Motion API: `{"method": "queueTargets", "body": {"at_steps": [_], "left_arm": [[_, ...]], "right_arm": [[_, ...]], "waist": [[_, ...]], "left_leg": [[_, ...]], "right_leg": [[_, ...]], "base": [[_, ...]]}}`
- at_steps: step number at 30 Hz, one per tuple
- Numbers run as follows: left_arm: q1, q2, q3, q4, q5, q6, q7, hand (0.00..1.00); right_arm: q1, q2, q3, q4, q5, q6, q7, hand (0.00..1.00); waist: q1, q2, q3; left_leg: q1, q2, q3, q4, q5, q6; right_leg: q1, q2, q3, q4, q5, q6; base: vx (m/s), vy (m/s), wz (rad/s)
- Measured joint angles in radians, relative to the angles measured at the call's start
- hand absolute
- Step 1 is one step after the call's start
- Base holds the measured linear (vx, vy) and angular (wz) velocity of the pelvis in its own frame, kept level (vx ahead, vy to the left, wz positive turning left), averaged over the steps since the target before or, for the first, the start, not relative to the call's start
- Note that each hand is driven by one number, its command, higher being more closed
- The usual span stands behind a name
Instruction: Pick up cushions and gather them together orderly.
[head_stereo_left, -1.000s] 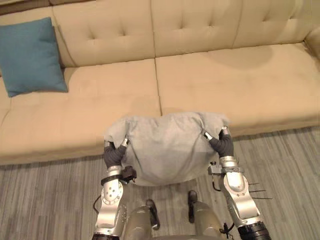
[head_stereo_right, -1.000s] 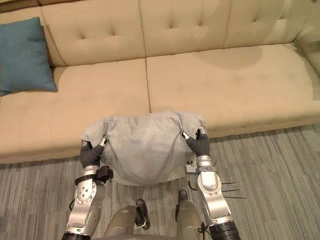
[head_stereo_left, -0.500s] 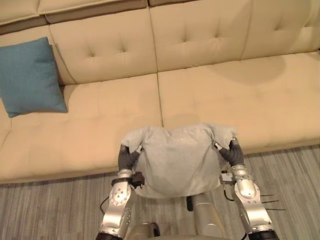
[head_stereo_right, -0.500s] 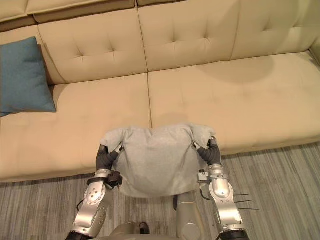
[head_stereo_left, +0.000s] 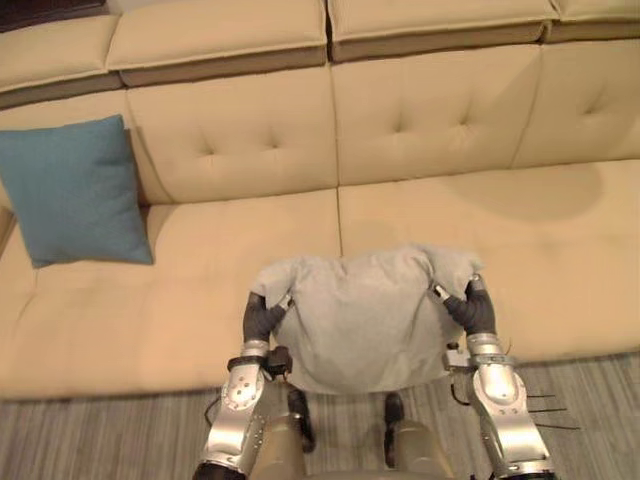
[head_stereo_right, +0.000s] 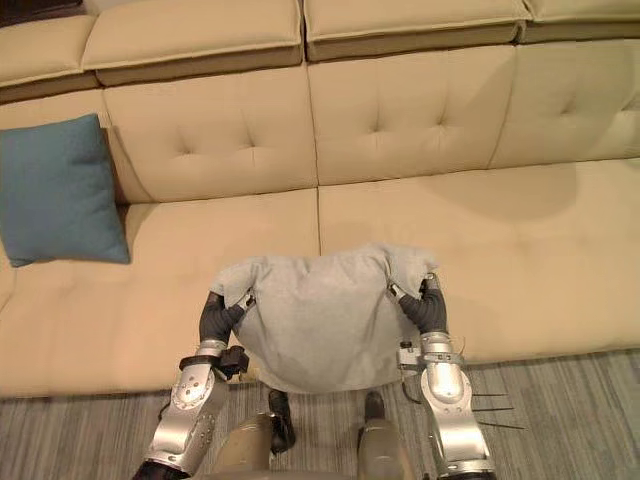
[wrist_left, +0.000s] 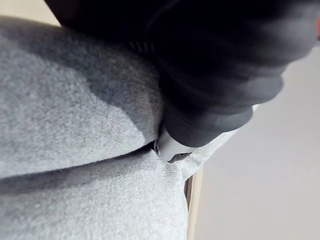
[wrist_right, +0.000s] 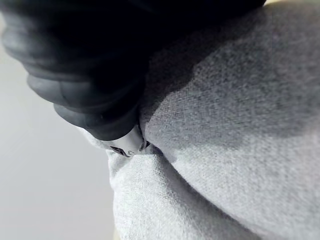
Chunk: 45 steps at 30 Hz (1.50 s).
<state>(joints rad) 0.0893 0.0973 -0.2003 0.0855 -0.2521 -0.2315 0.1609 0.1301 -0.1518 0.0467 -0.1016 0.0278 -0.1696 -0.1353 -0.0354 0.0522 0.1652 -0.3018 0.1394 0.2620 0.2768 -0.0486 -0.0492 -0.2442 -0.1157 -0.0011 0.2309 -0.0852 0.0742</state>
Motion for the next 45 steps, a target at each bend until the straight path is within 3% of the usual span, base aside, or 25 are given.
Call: {"method": "queueTargets", "body": {"at_steps": [4,9,12,18,24,30,31,32,38,45], "left_arm": [[-0.022,0.011,0.028,-0.026,0.015,0.0,0.028,1.0],[-0.197,0.057,0.053,-0.031,0.059,0.0,0.108,1.0],[-0.405,0.098,0.071,0.019,0.081,0.0,0.195,1.0],[-0.823,0.194,0.099,0.194,0.175,0.0,0.36,1.0],[-1.137,0.256,0.098,0.338,0.306,0.009,0.425,1.0],[-1.309,0.283,0.097,0.486,0.325,0.033,0.435,1.0],[-1.322,0.284,0.097,0.501,0.325,0.033,0.434,1.0],[-1.34,0.284,0.096,0.516,0.325,0.035,0.434,0.0],[-1.382,0.285,0.098,0.516,0.316,0.035,0.428,0.0],[-1.379,0.311,0.163,0.516,0.242,0.035,0.394,0.0]], "right_arm": [[-0.104,0.02,0.021,0.025,-0.001,0.003,-0.021,1.0],[-0.359,0.025,0.035,0.128,0.002,0.0,-0.087,1.0],[-0.583,0.009,0.036,0.22,0.003,-0.006,-0.151,1.0],[-0.939,-0.028,0.014,0.334,-0.043,-0.017,-0.278,1.0],[-1.197,-0.046,-0.071,0.475,-0.122,-0.019,-0.401,1.0],[-1.411,-0.076,-0.09,0.646,-0.155,-0.012,-0.439,1.0],[-1.425,-0.081,-0.089,0.658,-0.156,-0.009,-0.441,0.0],[-1.442,-0.087,-0.089,0.677,-0.156,-0.006,-0.45,0.0],[-1.474,-0.151,-0.101,0.676,-0.149,0.003,-0.467,0.0],[-1.475,-0.22,-0.115,0.664,-0.061,0.027,-0.41,0.0]], "waist": [[0.001,-0.003,-0.001],[-0.002,-0.004,-0.001],[-0.003,-0.008,0.014],[0.008,-0.014,0.089],[0.021,-0.006,0.186],[0.023,0.007,0.252],[0.025,0.007,0.252],[0.031,0.007,0.253],[0.05,0.01,0.254],[0.05,0.01,0.254]], "left_leg": [[0.054,-0.038,0.036,-0.074,0.008,0.013],[0.019,-0.032,0.05,-0.113,0.03,0.028],[-0.023,-0.032,0.059,-0.16,0.078,0.034],[-0.085,-0.035,0.035,-0.222,0.159,0.038],[-0.127,-0.05,0.008,-0.353,0.268,0.042],[-0.223,-0.051,-0.018,-0.371,0.313,0.031],[-0.237,-0.052,-0.025,-0.371,0.319,0.024],[-0.259,-0.052,-0.034,-0.371,0.325,0.016],[-0.318,-0.048,-0.044,-0.371,0.342,-0.008],[-0.327,-0.035,-0.041,-0.371,0.342,-0.008]], "right_leg": [[0.036,-0.026,0.04,-0.082,0.028,0.036],[-0.009,0.0,0.081,-0.154,0.096,0.02],[-0.064,0.007,0.093,-0.184,0.148,0.015],[-0.139,0.015,0.083,-0.182,0.178,0.011],[-0.223,0.02,0.057,-0.182,0.203,0.014],[-0.313,0.017,0.031,-0.182,0.217,0.017],[-0.325,0.016,0.029,-0.182,0.217,0.017],[-0.346,0.015,0.026,-0.182,0.217,0.017],[-0.401,0.01,0.001,-0.168,0.216,0.016],[-0.453,0.012,-0.008,-0.072,0.169,0.003]], "base": [[0.04,0.106,-0.24],[-0.05,0.013,-0.31],[-0.1,-0.023,-0.12],[-0.09,-0.018,0.11],[-0.08,-0.013,0.12],[-0.05,-0.007,0.13],[-0.03,-0.025,0.1],[-0.01,-0.022,0.08],[0.01,0.006,0.07],[0.0,0.003,0.01]]}}
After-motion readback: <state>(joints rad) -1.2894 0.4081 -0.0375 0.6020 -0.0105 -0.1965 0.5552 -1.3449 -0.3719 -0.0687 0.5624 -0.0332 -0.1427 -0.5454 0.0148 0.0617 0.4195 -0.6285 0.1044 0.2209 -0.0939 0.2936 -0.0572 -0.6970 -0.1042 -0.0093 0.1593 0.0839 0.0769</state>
